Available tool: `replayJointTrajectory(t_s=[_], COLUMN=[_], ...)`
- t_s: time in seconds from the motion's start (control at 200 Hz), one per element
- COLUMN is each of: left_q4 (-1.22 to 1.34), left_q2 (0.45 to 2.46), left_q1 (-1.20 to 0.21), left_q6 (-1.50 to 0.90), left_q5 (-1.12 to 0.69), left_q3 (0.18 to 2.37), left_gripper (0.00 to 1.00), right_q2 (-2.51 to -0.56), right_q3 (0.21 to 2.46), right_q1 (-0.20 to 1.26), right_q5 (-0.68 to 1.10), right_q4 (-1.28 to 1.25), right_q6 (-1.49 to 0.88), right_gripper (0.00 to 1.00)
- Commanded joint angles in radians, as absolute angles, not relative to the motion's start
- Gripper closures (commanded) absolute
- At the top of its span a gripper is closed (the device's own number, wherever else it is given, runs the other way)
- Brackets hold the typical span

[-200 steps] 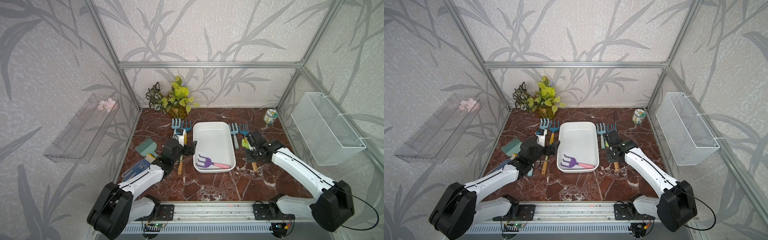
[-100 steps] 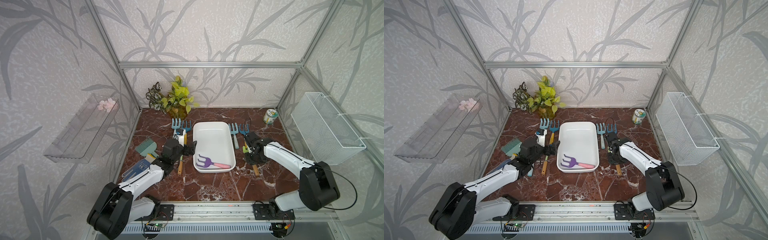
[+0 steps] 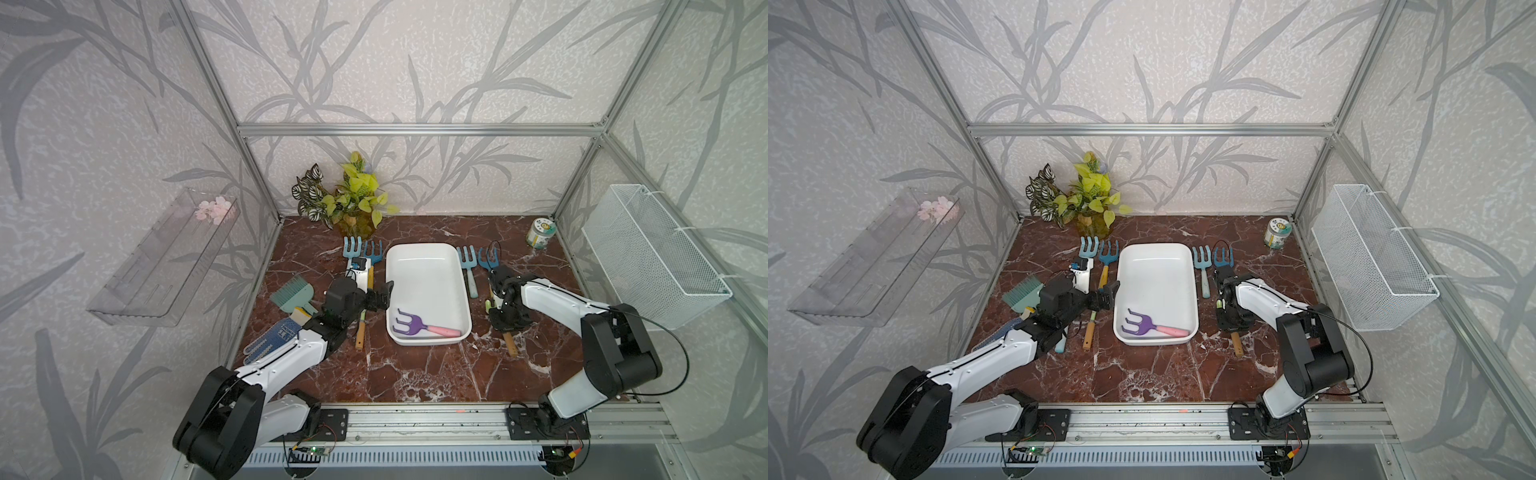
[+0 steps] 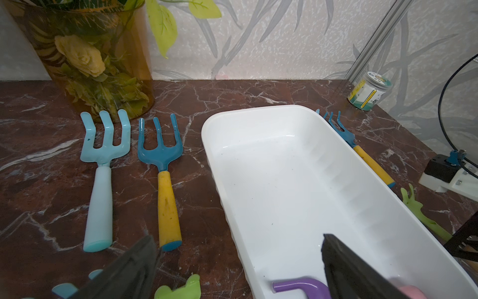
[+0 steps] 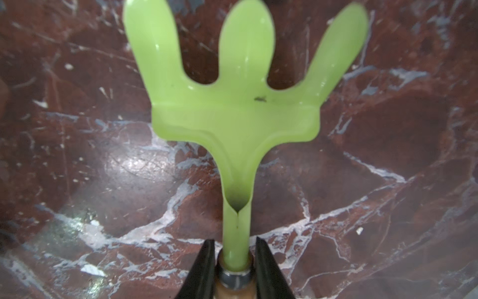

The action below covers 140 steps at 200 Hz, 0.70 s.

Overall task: Take the hand rake out of the storage box
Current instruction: Place the rake at the center of the board.

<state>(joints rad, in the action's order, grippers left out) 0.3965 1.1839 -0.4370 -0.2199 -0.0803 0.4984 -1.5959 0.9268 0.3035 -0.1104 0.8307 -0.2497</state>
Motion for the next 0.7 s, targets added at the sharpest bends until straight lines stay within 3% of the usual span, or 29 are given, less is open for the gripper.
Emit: replayJointTrajectory(t_s=[0.0,0.37,0.58,0.695], left_q4=[0.412,0.406,0.381,0.372], left_q2=[1.161,1.154,1.133,1.133], left_q1=[-0.430,-0.429,-0.430,-0.430], left_q6=[-0.215,-0.213,-0.214,-0.215], left_q5=[-0.077,-0.079,-0.081,-0.088], left_q3=[0.480,0.481,0.482,0.486], left_gripper=[0.00,0.00,0.00,0.00], right_q2=[-1.621,-1.660,-1.658,-1.633], right_q3=[0.934,0.940,0.941,0.936], right_q1=[0.293,0.270,0.270,0.270], right_q5=[-0.095,-0.086,-0.090,-0.103], right_q4=[0.831,0.834,0.836,0.836], right_q6=[-0.244,-0.247,-0.247,-0.249], right_gripper=[0.80,0.71,0.58,0.45])
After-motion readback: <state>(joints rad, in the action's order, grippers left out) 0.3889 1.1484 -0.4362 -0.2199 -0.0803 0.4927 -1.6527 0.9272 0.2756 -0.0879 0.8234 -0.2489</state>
